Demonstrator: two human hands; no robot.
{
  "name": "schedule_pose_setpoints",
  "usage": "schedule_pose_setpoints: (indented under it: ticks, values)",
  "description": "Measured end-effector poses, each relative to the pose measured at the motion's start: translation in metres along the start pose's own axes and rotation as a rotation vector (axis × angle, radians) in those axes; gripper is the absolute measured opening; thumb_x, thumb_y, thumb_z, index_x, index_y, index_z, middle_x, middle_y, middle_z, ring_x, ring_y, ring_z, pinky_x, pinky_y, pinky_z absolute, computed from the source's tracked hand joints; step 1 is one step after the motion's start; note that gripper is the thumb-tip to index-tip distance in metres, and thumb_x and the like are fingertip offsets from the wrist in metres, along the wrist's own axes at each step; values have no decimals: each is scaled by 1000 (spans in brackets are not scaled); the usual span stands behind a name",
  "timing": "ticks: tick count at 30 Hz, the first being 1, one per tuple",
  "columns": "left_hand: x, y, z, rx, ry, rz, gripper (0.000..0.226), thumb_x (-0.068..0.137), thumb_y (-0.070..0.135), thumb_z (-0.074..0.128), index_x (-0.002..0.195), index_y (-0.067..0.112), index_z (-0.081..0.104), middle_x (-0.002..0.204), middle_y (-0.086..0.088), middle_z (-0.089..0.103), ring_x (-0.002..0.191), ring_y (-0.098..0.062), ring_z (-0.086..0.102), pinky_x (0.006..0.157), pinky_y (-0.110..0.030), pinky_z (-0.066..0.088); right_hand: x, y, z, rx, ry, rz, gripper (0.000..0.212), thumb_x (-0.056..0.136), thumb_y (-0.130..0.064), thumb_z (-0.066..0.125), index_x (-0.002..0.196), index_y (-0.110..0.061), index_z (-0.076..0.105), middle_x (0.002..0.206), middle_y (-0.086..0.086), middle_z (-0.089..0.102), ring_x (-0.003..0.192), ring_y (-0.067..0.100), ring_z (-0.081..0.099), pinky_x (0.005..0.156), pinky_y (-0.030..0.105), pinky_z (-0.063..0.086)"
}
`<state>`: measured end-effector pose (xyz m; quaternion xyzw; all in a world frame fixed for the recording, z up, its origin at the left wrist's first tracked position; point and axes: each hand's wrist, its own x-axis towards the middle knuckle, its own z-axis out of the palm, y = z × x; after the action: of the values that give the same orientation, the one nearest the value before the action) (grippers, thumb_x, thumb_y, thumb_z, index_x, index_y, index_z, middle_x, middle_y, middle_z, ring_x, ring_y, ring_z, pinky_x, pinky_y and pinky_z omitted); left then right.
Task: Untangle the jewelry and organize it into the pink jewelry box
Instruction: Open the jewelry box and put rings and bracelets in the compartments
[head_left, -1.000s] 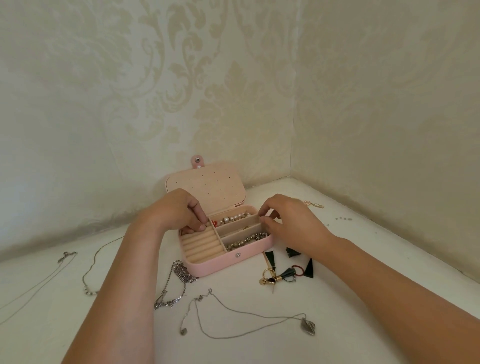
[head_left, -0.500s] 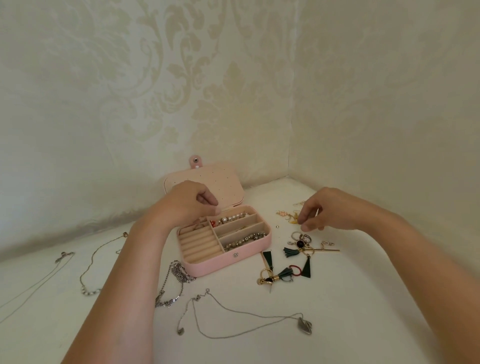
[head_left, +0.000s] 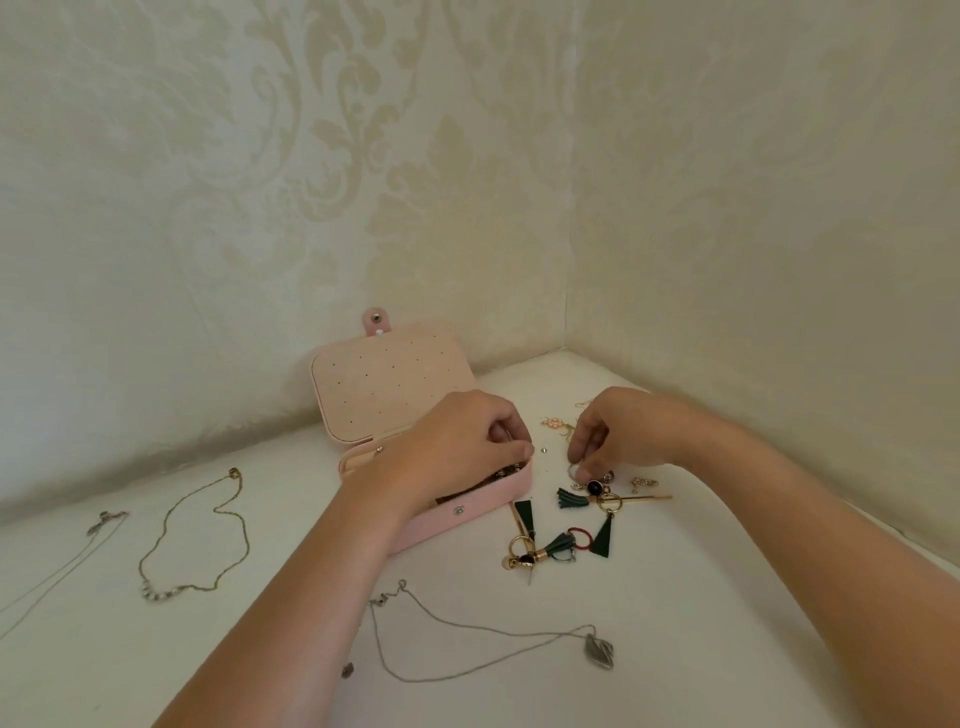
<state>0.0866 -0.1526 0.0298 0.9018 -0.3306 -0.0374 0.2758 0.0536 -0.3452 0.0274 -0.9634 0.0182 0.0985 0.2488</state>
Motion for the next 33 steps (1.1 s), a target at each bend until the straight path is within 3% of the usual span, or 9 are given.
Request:
schedule_pose_setpoints:
  ticks: [5, 9, 14, 17, 21, 24, 27, 30, 33]
  values:
    - [0, 0, 2, 7, -5, 6, 13, 87, 29, 64, 94, 21, 72, 77, 13, 63, 63, 4, 53, 58, -8, 40, 2, 2, 0, 15, -36, -16, 17, 72, -21, 80, 69, -29, 66, 64, -16, 62, 65, 0, 55, 64, 17, 41]
    - [0, -2, 1, -33, -42, -14, 10, 84, 25, 68, 93, 22, 71, 79, 9, 69, 60, 7, 57, 66, -13, 47, 4, 3, 2, 28, -26, -8, 18, 72, -20, 81, 78, -28, 65, 76, -11, 64, 75, 7, 59, 76, 23, 47]
    - [0, -1, 1, -61, -56, -21, 9, 84, 24, 68, 92, 22, 71, 77, 7, 71, 54, 8, 57, 59, -9, 44, 5, 3, -1, -13, -61, -29, 19, 73, -22, 80, 75, -31, 63, 77, -12, 63, 75, 7, 58, 78, 25, 48]
    - [0, -1, 1, -60, -48, -18, 8, 84, 26, 68, 91, 22, 71, 77, 7, 71, 53, 9, 56, 63, -14, 46, 2, 3, -1, -26, -54, -61, 20, 72, -18, 80, 73, -27, 62, 76, -8, 63, 72, 9, 56, 72, 24, 47]
    - [-1, 1, 0, -123, 26, 0, 10, 81, 29, 71, 89, 22, 72, 77, 9, 69, 58, 7, 57, 66, -17, 49, -6, -8, -6, 192, 80, -171, 17, 68, -12, 83, 69, -22, 69, 74, 0, 71, 65, 6, 59, 68, 20, 46]
    - [-1, 5, -3, -282, 69, -9, 18, 75, 33, 77, 86, 20, 71, 72, 6, 71, 53, 3, 58, 58, -16, 47, -11, -20, -9, 376, 189, -255, 14, 66, -11, 84, 66, -17, 72, 67, 1, 71, 60, 7, 59, 63, 22, 48]
    - [1, 4, -6, -413, 109, -47, 17, 75, 25, 78, 87, 14, 70, 70, -3, 72, 55, -6, 63, 53, -16, 49, -13, -30, -3, 426, 334, -296, 12, 70, -12, 81, 67, -20, 73, 67, 2, 71, 61, 10, 62, 62, 30, 52]
    - [3, -2, -10, -511, 144, -97, 11, 76, 16, 77, 82, 11, 69, 67, -6, 72, 56, -10, 64, 51, -17, 49, -13, -36, 5, 453, 439, -356, 9, 77, -8, 74, 78, -18, 76, 71, -3, 70, 65, 1, 62, 59, 17, 50]
    - [5, -6, -16, -580, 167, -98, 9, 77, 13, 75, 79, 8, 68, 63, -3, 71, 54, -10, 64, 49, -17, 48, -13, -42, 10, 409, 493, -423, 17, 81, -5, 70, 90, -18, 76, 83, -9, 69, 78, 0, 63, 71, 12, 49]
